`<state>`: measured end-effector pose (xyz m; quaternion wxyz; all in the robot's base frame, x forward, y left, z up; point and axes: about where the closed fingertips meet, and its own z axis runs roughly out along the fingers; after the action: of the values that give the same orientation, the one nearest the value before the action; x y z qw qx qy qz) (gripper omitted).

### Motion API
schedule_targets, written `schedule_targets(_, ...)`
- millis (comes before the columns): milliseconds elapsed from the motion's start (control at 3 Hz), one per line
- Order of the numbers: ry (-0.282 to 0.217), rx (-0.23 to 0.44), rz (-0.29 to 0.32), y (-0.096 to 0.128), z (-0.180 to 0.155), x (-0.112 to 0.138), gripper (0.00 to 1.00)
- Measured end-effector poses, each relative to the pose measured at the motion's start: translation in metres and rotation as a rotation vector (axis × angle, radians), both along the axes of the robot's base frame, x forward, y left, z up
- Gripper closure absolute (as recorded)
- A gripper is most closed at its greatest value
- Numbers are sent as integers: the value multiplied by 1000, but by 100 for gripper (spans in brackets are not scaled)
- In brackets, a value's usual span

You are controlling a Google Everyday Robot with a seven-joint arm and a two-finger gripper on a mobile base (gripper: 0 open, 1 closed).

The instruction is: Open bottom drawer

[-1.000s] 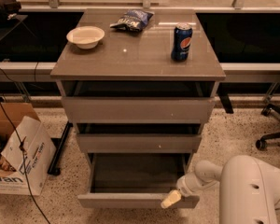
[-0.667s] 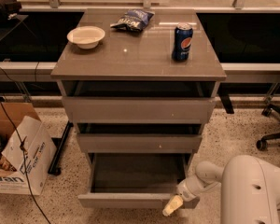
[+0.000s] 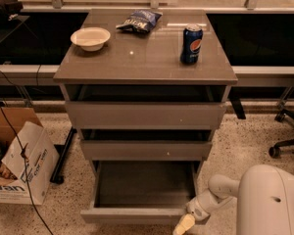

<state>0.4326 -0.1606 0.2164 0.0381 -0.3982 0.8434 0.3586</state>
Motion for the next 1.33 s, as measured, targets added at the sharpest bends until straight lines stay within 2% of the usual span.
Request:
schedule_targets(667, 74, 20, -3, 2, 2, -20, 0)
schedule_targets(1000, 107, 45, -62, -2, 2, -21, 0)
schedule_targets(1333, 150, 56, -84, -4, 0, -23, 0)
